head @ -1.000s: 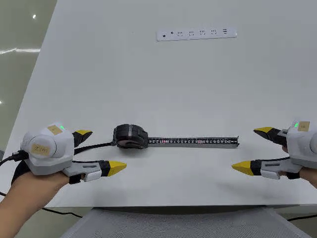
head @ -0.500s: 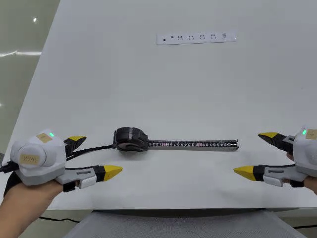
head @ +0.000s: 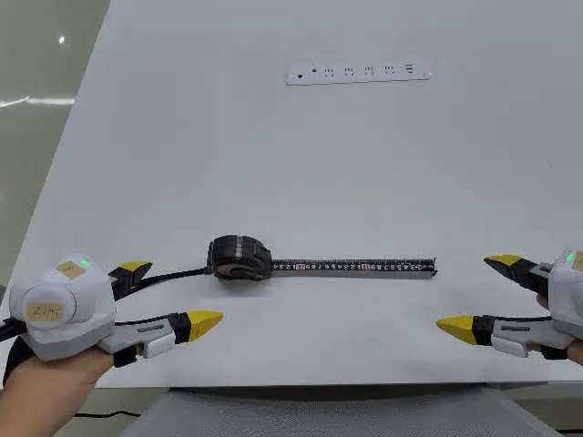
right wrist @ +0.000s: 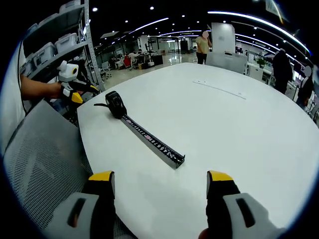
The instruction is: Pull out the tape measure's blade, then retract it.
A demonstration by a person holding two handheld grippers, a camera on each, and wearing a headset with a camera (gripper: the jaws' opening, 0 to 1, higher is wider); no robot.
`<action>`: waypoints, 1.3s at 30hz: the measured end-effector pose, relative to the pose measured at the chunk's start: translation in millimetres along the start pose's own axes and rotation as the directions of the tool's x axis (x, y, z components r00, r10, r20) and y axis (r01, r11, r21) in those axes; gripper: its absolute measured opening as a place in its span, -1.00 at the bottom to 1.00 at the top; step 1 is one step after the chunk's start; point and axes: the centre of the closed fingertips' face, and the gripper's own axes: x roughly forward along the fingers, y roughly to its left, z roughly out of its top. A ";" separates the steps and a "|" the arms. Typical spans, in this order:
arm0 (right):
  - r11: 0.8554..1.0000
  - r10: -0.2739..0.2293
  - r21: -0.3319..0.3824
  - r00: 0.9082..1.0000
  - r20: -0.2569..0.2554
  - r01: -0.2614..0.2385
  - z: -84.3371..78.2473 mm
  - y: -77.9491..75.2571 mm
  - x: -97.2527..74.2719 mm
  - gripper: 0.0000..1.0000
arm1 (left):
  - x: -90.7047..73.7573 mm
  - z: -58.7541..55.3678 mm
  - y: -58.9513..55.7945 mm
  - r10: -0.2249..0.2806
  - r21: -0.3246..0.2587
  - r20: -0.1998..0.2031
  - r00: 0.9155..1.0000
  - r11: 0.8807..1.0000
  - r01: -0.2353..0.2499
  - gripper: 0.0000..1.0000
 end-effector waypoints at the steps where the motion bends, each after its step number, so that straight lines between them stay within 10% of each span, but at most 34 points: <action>1: 1.000 -0.001 0.001 1.000 0.000 0.001 -0.4 -0.1 -0.9 0.51 | -0.2 -0.3 0.2 0.002 0.001 -0.001 1.000 1.000 -0.002 0.64; 39: 0.999 -0.029 0.020 0.999 0.019 0.029 -2.5 -4.3 -9.3 0.51 | -5.1 -8.4 3.5 0.035 -0.040 0.023 0.999 0.999 -0.034 0.63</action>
